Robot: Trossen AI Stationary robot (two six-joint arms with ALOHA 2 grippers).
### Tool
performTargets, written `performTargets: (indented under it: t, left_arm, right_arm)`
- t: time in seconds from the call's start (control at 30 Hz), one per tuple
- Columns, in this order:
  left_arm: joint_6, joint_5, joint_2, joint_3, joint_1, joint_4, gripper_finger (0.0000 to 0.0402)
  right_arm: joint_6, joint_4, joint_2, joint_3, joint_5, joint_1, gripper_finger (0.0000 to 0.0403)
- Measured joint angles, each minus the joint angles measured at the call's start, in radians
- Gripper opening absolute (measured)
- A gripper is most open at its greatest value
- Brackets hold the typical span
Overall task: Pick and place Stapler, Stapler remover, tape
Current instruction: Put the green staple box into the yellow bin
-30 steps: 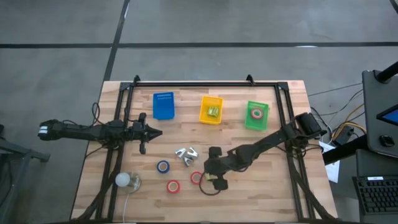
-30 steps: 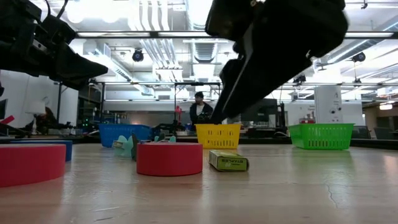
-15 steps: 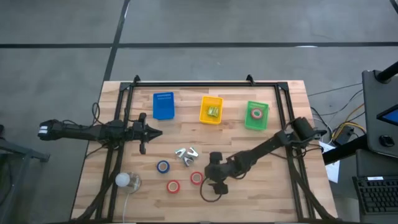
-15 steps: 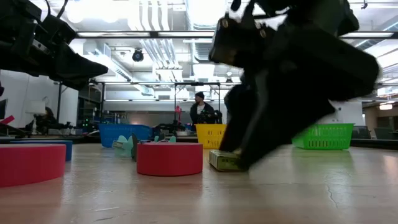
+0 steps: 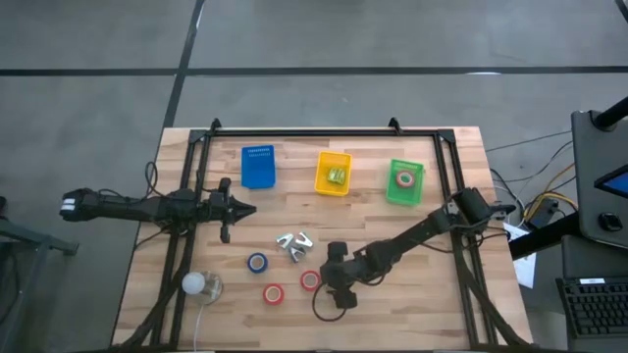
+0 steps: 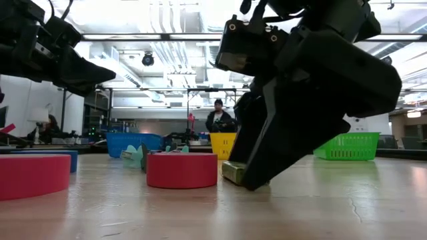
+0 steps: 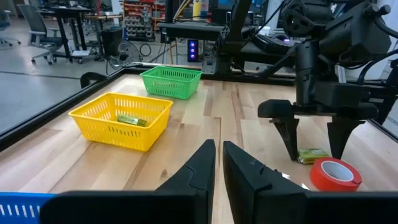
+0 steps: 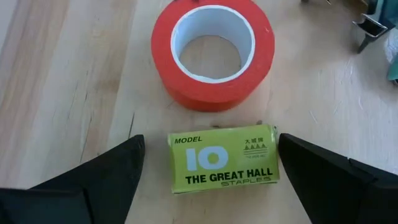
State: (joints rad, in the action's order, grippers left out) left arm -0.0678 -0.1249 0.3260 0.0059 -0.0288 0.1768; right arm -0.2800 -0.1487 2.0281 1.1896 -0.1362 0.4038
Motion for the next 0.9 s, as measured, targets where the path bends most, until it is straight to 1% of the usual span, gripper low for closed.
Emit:
performTargets:
  t: [0.33,0.73,0.9]
  left_arm:
    - [0.0,0.0,0.0,0.0,0.0,0.001,0.0035]
    - [0.0,0.0,0.0,0.0,0.0,0.002,0.0035]
    - [0.0,0.0,0.0,0.0,0.0,0.002,0.0035]
  right_arm:
    - [0.019,-0.001,-0.002,-0.001,0.001,-0.002,0.0299]
    - [0.032,-0.075,-0.033,-0.003,0.001,-0.046,0.0249]
    - [0.064,-0.107,-0.072,-0.004,-0.013,-0.075,0.0238]
